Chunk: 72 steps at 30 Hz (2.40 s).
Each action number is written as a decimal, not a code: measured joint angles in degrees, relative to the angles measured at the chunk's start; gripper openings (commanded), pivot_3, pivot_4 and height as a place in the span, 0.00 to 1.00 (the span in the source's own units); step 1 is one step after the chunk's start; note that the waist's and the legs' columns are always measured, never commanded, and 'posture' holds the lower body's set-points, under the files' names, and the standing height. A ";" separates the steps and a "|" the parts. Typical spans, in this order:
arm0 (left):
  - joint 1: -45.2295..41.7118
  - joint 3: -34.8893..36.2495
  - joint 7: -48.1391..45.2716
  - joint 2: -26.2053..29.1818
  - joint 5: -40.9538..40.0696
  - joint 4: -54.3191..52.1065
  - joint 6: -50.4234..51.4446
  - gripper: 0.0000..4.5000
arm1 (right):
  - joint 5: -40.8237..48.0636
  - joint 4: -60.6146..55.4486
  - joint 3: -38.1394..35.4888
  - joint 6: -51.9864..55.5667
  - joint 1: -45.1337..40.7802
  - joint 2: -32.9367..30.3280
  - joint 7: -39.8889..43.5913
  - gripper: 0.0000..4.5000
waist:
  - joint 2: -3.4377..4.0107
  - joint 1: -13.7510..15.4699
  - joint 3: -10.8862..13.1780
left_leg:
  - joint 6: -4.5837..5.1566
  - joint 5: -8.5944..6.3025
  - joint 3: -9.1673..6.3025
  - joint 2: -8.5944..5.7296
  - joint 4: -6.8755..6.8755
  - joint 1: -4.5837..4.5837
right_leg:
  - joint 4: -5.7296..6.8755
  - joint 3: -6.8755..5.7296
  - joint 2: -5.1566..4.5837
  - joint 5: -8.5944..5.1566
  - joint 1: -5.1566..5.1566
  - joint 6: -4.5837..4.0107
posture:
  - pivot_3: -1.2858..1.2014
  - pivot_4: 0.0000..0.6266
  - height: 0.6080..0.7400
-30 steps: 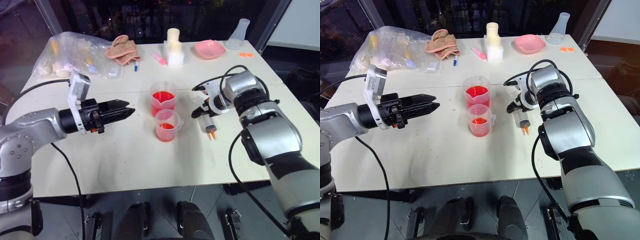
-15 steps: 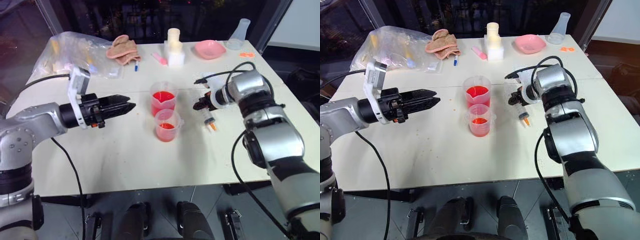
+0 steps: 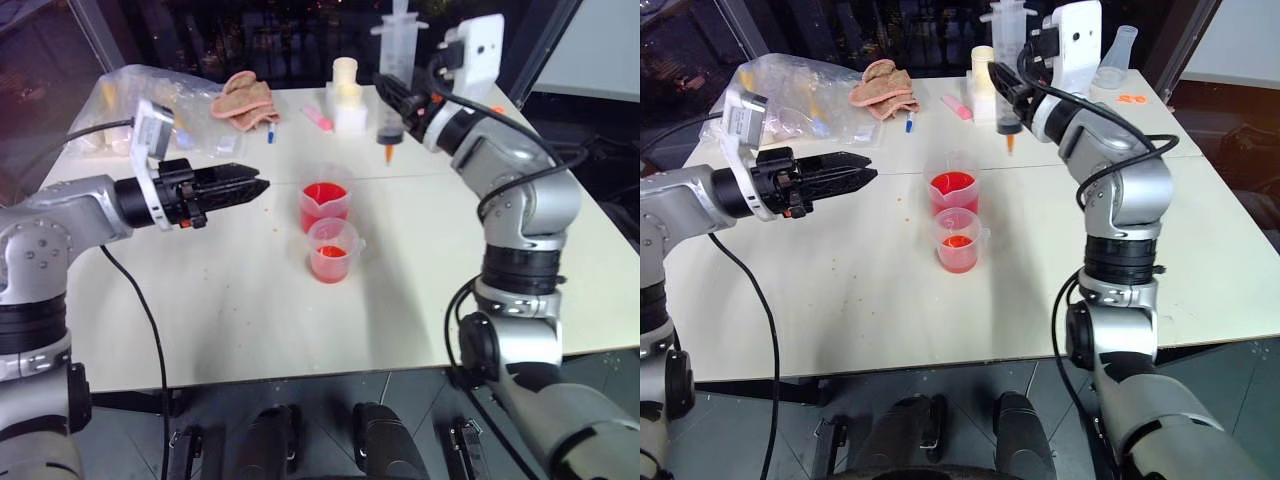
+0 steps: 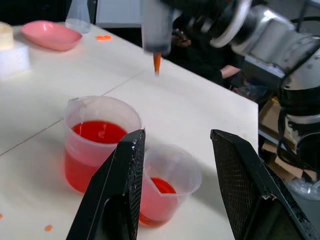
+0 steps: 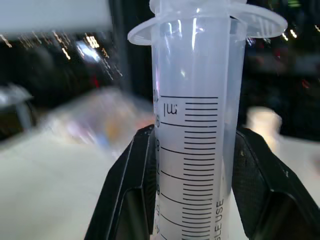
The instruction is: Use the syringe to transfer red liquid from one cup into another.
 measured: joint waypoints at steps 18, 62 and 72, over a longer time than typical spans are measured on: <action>-5.72 -0.05 -3.67 2.70 1.61 3.04 1.90 0.48 | -1.08 18.28 8.32 -32.73 11.22 12.63 2.23 0.32 | 0.00 -0.94 0.00 | -0.16 0.10 -0.05 -0.03 0.01 0.04 | 0.55 0.00 0.01 -0.01 -0.21 -0.01 | 0.52 0.24 1.00; -20.63 -9.05 -5.93 -15.42 20.08 19.88 -10.84 0.48 | -8.29 25.62 15.71 -45.99 14.10 11.26 4.25 0.32 | 0.00 -1.38 0.00 | -0.24 0.16 -0.10 -0.02 0.04 0.08 | 0.67 0.00 0.08 -0.01 -0.20 -0.01 | 0.52 0.24 1.00; -20.63 -9.04 -6.45 -15.61 21.65 19.98 -11.22 0.48 | -8.27 25.62 15.72 -45.86 14.10 10.95 4.42 0.32 | 0.00 -1.40 0.00 | -0.24 0.15 -0.10 -0.02 0.04 0.08 | 0.68 0.00 0.08 -0.01 -0.21 -0.01 | 0.52 0.24 1.00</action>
